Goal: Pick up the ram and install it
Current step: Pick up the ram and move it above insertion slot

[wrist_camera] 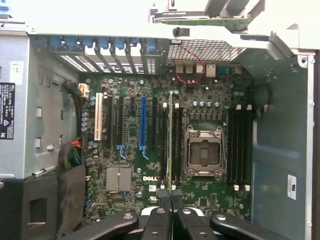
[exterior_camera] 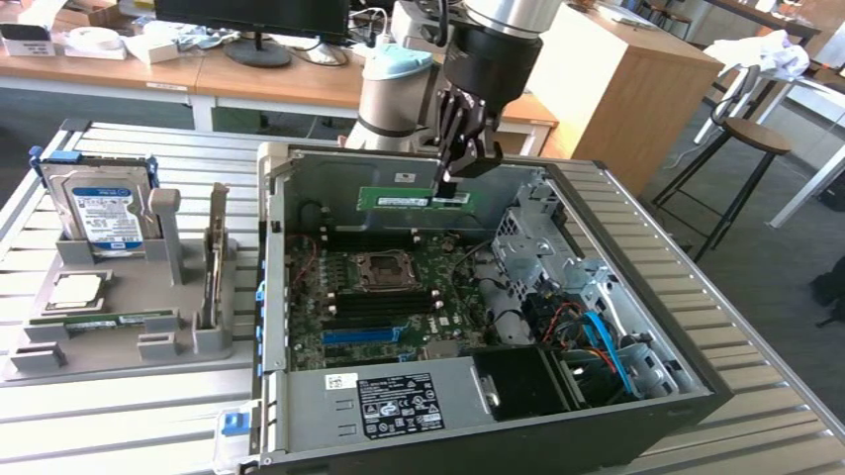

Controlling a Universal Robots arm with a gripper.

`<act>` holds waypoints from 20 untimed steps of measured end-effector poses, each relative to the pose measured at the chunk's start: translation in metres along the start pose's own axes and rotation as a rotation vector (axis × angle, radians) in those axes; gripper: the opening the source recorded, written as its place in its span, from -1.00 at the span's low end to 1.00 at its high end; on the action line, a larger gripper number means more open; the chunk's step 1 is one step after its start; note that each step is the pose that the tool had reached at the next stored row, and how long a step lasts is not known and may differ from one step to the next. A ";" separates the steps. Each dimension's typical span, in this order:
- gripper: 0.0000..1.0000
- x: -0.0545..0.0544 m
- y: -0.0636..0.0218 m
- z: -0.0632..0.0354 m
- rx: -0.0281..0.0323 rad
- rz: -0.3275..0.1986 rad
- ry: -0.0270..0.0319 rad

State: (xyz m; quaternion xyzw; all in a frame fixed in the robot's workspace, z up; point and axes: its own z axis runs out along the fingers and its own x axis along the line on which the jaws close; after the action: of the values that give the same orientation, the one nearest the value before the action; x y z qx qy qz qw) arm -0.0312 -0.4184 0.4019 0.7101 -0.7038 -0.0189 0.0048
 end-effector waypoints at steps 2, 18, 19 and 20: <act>-0.77 -0.001 -0.0001 0.0002 0.0000 0.001 0.0000; -0.77 -0.001 -0.0005 0.0154 0.0001 0.007 -0.0003; -0.77 -0.001 -0.0006 0.0166 0.0001 0.008 -0.0003; -0.77 -0.001 -0.0006 0.0177 0.0002 0.009 -0.0002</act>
State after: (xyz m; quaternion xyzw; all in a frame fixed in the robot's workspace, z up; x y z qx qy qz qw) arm -0.0312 -0.4174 0.3842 0.7071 -0.7068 -0.0189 0.0047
